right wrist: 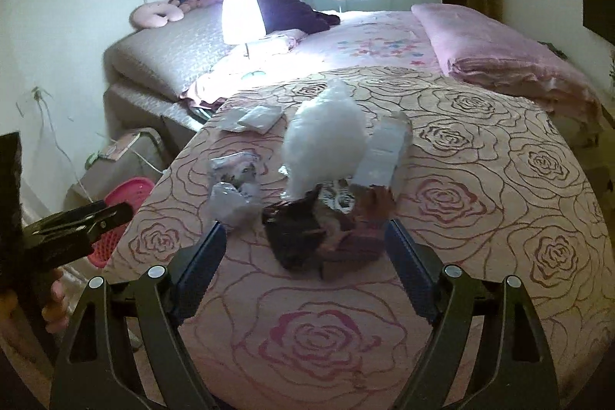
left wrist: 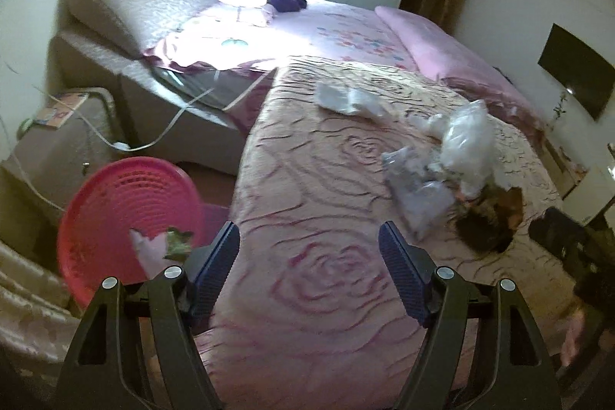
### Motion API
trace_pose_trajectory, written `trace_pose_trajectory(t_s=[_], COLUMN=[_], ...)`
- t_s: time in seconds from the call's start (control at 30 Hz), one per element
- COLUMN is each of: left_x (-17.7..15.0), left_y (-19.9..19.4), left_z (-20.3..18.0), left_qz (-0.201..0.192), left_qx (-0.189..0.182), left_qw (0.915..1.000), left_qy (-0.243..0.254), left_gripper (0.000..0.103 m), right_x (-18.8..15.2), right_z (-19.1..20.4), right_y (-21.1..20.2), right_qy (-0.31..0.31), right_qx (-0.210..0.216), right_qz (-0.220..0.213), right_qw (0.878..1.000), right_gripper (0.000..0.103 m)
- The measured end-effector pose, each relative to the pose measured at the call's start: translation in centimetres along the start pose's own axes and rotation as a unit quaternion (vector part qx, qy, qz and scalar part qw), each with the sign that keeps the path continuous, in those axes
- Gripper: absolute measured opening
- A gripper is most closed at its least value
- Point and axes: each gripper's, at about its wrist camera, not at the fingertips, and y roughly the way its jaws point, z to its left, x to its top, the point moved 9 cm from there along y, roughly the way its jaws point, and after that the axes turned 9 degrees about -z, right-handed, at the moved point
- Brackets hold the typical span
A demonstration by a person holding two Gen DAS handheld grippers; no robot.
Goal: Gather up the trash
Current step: 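Move both open tools back over the trash on the bed, then grasp the crumpled white wrapper with the left tool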
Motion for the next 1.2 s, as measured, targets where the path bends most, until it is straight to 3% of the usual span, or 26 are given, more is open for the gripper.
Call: trace_pose_trajectory(t_s=[0.47,0.63,0.7,0.93,1.2], left_x=[2.3,1.2,1.3,1.1,1.1], left_y=[7.5,9.3,9.1,8.1,5.3], left_z=[-6.0,-6.6,-6.7,-6.7,-5.2], left_qz=[0.052,0.078,0.074,0.061,0.033], left_qx=[-0.05,-0.07,-0.077,-0.066,-0.038], left_qw=[0.9974,0.9943,0.994,0.9959,0.9987], left_qy=[-0.009,-0.021,-0.024,-0.011,0.0], left_gripper=[0.07,0.042,0.025,0.017,0.015], right_x=[-0.6,-0.7,-0.7,-0.8,0.2], right_z=[-2.8,-3.5,-3.8,-3.9,-3.5], right_y=[-0.2,-0.2,-0.1,0.0,0.4], right_qy=[0.029,0.038,0.042,0.044,0.037], right_qx=[-0.006,-0.008,-0.009,-0.007,-0.009], right_qz=[0.004,0.003,0.005,0.007,0.003], right_qw=[1.0,0.999,0.999,0.999,0.999], right_gripper=[0.081,0.081,0.081,0.081,0.081])
